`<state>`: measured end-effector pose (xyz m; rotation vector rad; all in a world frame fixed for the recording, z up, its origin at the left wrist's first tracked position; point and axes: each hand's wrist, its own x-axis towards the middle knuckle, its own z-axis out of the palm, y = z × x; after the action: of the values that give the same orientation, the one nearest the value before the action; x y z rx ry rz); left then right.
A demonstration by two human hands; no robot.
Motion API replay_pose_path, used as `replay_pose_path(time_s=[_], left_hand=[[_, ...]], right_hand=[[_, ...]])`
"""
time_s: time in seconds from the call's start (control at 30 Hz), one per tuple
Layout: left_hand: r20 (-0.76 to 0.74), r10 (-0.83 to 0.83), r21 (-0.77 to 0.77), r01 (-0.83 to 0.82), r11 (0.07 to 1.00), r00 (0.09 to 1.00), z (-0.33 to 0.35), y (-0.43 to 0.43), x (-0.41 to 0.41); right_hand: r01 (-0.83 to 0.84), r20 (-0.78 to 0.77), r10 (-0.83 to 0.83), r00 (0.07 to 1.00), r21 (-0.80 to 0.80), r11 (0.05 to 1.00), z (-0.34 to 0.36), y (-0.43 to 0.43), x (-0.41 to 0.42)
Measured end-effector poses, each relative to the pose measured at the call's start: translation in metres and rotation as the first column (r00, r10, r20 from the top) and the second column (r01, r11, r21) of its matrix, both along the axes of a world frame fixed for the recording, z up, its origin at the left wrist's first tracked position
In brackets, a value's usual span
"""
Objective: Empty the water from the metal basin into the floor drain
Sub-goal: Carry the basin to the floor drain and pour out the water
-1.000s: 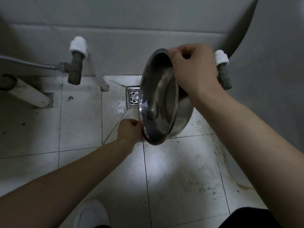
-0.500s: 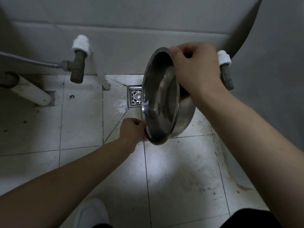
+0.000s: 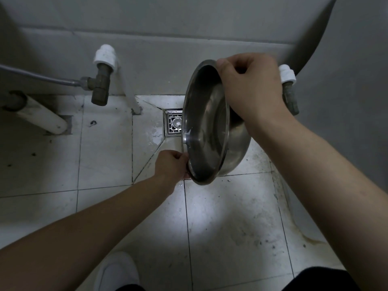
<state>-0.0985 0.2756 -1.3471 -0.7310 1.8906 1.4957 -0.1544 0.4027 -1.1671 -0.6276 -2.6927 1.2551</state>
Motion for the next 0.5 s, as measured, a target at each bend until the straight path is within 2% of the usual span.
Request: replay_pose_path(time_s=[0.5], left_hand=[[-0.002, -0.015, -0.013, 0.015, 1.0, 1.0, -0.0027, 0.0038, 0.0]], right_hand=[[-0.019, 0.008, 0.019, 1.0, 0.013, 1.0, 0.0011, -0.001, -0.0014]])
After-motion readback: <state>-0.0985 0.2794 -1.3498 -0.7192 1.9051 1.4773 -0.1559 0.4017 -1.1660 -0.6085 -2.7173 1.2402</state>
